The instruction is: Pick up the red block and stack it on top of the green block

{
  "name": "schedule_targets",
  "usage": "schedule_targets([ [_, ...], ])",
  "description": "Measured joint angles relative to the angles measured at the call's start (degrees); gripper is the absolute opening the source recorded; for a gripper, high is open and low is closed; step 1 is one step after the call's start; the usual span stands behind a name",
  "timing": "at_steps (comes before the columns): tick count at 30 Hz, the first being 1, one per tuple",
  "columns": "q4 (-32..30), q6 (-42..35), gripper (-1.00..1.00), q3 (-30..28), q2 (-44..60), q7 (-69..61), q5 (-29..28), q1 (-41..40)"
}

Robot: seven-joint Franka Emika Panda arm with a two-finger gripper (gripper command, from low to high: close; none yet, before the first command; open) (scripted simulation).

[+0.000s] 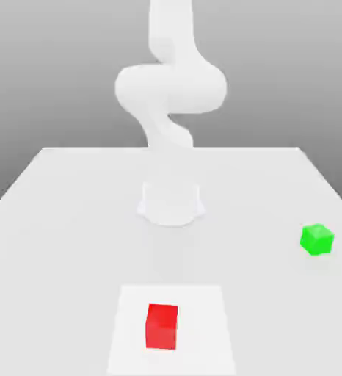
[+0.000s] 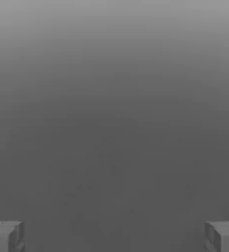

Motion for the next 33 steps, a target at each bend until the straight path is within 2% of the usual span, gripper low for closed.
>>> schedule_targets([
  [21, -16.3, 21.4, 0.00, -0.6, 44.0, 1.6, 0.1, -1.1],
  [27, -15.8, 31.0, 0.00, -0.4, 56.4, 1.4, 0.4, -1.3],
  [28, -15.6, 32.3, -1.00, -0.3, 58.0, 1.4, 0.5, -1.4],
  [33, -15.6, 32.3, -1.00, -0.3, 58.0, 1.5, 0.4, -1.4],
])
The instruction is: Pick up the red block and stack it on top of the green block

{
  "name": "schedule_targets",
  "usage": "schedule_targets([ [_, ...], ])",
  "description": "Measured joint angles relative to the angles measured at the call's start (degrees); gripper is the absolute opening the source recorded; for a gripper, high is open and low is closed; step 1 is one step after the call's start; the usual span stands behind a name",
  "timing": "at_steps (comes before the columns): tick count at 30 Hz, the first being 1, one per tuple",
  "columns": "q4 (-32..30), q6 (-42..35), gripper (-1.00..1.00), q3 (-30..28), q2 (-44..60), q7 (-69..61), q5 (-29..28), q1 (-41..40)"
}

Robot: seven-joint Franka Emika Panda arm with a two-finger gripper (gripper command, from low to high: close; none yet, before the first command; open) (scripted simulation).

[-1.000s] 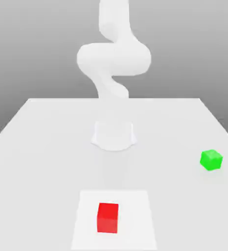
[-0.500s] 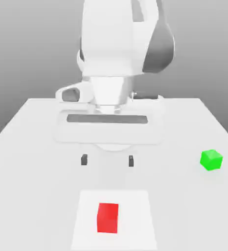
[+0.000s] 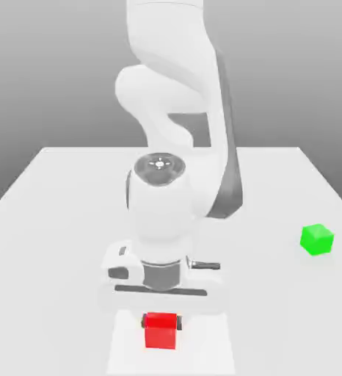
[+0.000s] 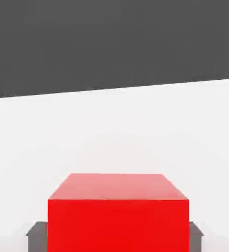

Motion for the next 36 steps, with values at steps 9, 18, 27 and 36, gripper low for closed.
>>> schedule_targets([
  [9, -2.2, -9.5, -1.00, 2.6, -11.8, -1.9, 0.4, 1.9],
  [18, -7.1, -12.4, -1.00, 14.6, -20.1, -18.5, 5.6, 28.0],
  [27, -10.9, -11.3, -1.00, 24.8, -22.6, -28.2, 4.5, 42.7],
  [36, -10.6, -2.0, 1.00, 21.8, -12.2, -19.5, -8.1, 43.3],
])
